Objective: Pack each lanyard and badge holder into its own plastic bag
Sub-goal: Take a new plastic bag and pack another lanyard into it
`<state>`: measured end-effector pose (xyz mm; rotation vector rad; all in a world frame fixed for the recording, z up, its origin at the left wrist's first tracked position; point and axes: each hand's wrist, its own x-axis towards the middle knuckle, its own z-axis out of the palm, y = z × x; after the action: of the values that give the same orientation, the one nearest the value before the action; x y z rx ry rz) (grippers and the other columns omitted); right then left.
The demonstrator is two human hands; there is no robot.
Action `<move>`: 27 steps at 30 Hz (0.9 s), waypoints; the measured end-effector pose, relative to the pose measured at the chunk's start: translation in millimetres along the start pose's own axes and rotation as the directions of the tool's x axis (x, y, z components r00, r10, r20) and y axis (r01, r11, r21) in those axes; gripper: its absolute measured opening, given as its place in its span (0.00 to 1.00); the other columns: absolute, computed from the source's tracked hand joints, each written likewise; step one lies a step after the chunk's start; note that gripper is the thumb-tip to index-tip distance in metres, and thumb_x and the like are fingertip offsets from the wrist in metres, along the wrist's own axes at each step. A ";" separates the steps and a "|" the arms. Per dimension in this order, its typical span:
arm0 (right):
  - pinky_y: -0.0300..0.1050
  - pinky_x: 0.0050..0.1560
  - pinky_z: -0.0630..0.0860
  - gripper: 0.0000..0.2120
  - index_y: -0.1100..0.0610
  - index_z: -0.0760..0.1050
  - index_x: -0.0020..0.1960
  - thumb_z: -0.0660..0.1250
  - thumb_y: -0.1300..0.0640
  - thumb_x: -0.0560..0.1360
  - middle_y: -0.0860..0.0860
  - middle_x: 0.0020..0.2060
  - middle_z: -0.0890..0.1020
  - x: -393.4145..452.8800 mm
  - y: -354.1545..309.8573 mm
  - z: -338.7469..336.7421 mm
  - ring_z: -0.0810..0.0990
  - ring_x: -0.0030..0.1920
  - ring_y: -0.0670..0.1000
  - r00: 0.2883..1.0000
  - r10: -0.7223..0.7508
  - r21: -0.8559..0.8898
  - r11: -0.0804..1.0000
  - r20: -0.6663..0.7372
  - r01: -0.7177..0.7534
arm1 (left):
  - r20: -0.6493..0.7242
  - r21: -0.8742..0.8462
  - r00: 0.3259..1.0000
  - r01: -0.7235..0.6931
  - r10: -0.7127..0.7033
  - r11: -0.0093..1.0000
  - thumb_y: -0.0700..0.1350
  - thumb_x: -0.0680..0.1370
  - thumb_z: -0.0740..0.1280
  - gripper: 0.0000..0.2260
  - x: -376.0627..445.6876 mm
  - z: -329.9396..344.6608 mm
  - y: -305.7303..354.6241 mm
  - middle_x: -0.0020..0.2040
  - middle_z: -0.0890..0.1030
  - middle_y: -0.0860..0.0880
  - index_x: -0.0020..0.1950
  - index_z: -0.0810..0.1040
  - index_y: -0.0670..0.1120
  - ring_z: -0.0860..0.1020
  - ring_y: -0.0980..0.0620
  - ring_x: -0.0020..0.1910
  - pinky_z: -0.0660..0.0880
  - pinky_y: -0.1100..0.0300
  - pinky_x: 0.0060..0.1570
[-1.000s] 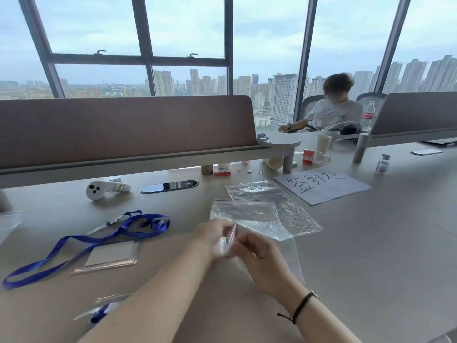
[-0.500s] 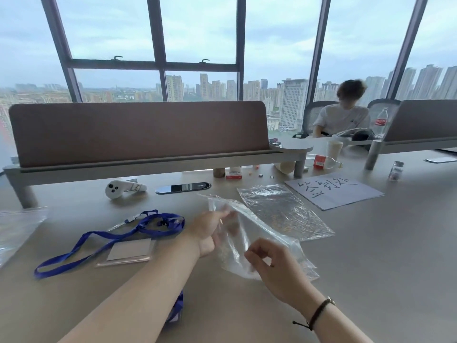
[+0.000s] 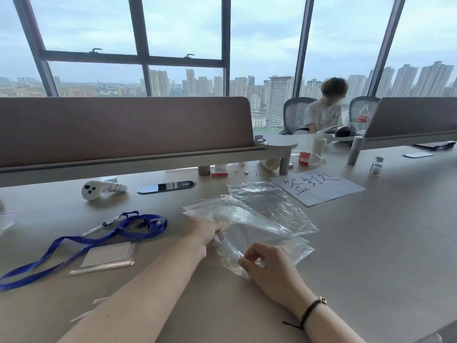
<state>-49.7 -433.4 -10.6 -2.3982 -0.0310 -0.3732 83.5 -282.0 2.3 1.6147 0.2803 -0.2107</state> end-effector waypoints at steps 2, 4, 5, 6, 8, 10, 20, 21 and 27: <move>0.30 0.44 0.71 0.06 0.43 0.77 0.38 0.73 0.45 0.70 0.38 0.37 0.83 -0.6 -0.7 1.2 0.78 0.42 0.37 1.000 -0.013 -0.014 1.000 0.026 0.013 | -0.025 -0.039 0.999 0.033 -0.034 0.999 0.37 0.73 0.75 0.07 3.8 -8.1 -1.9 0.34 0.79 0.42 0.39 0.78 0.39 0.76 0.47 0.28 0.74 0.61 0.23; 0.32 0.46 0.73 0.04 0.44 0.79 0.41 0.72 0.45 0.69 0.38 0.38 0.83 -2.2 -2.4 2.4 0.78 0.43 0.39 0.998 -0.043 -0.036 0.998 0.048 0.045 | -0.074 -0.081 0.997 0.027 -0.033 0.996 0.37 0.73 0.75 0.06 7.8 -14.8 -1.5 0.38 0.81 0.41 0.46 0.79 0.38 0.77 0.46 0.32 0.76 0.56 0.32; 0.35 0.47 0.74 0.05 0.45 0.79 0.42 0.70 0.46 0.68 0.39 0.39 0.83 -3.4 -2.7 3.4 0.79 0.43 0.40 0.996 -0.076 -0.043 0.996 0.054 0.078 | -0.082 -0.092 0.997 -0.004 -0.004 0.996 0.36 0.73 0.74 0.08 9.8 -16.8 -1.6 0.41 0.82 0.40 0.50 0.78 0.39 0.78 0.45 0.34 0.76 0.55 0.35; 0.38 0.48 0.75 0.07 0.45 0.79 0.44 0.67 0.47 0.68 0.40 0.39 0.83 -5.2 -3.1 4.3 0.79 0.43 0.41 0.992 -0.113 -0.048 0.992 0.060 0.116 | -0.057 -0.096 0.998 -0.037 0.032 0.995 0.36 0.74 0.73 0.11 7.0 -17.4 0.9 0.45 0.83 0.39 0.54 0.77 0.42 0.79 0.44 0.37 0.76 0.54 0.37; 0.40 0.48 0.74 0.11 0.46 0.79 0.46 0.64 0.47 0.66 0.40 0.39 0.80 -8.7 -4.4 5.8 0.77 0.43 0.43 0.980 -0.182 -0.085 0.978 0.083 0.189 | 0.109 -0.107 0.984 -0.126 0.138 0.986 0.36 0.78 0.69 0.13 -6.5 -15.6 9.1 0.52 0.85 0.40 0.61 0.75 0.46 0.84 0.44 0.39 0.80 0.53 0.36; 0.41 0.48 0.73 0.12 0.45 0.78 0.48 0.64 0.45 0.66 0.38 0.39 0.76 -9.9 -4.4 6.5 0.76 0.43 0.44 0.971 -0.213 -0.132 0.965 0.106 0.226 | 0.287 -0.087 0.919 -0.255 0.269 0.963 0.35 0.81 0.64 0.11 -22.1 -11.0 19.6 0.52 0.85 0.39 0.62 0.76 0.45 0.85 0.48 0.38 0.82 0.53 0.37; 0.42 0.56 0.69 0.12 0.45 0.78 0.56 0.63 0.45 0.75 0.44 0.50 0.80 -1.3 1.4 2.2 0.78 0.55 0.49 0.978 -0.207 -0.305 0.930 0.027 0.206 | 0.340 -0.055 0.924 -0.166 0.174 0.985 0.43 0.79 0.71 0.14 -10.4 13.6 22.6 0.54 0.84 0.42 0.64 0.77 0.48 0.83 0.45 0.46 0.82 0.44 0.48; 0.43 0.57 0.69 0.12 0.45 0.78 0.56 0.62 0.46 0.76 0.44 0.51 0.80 4.1 3.6 0.9 0.78 0.55 0.49 0.981 -0.194 -0.324 0.927 0.015 0.188 | 0.275 -0.007 0.952 -0.139 0.135 0.990 0.43 0.77 0.73 0.15 -6.4 18.4 17.6 0.52 0.84 0.41 0.62 0.77 0.44 0.83 0.46 0.43 0.82 0.45 0.47; 0.46 0.54 0.73 0.10 0.49 0.82 0.49 0.63 0.48 0.77 0.48 0.45 0.83 26.1 15.3 -6.3 0.80 0.49 0.53 0.991 -0.134 -0.311 0.942 -0.015 0.123 | 0.195 0.039 0.980 -0.035 0.026 0.999 0.36 0.74 0.75 0.08 -2.7 34.2 8.7 0.35 0.82 0.41 0.43 0.77 0.38 0.80 0.49 0.29 0.80 0.60 0.29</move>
<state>-24.4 -451.1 -8.8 -2.7077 -0.1220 -0.5144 84.8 -316.7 9.2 1.6254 0.1006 -0.3509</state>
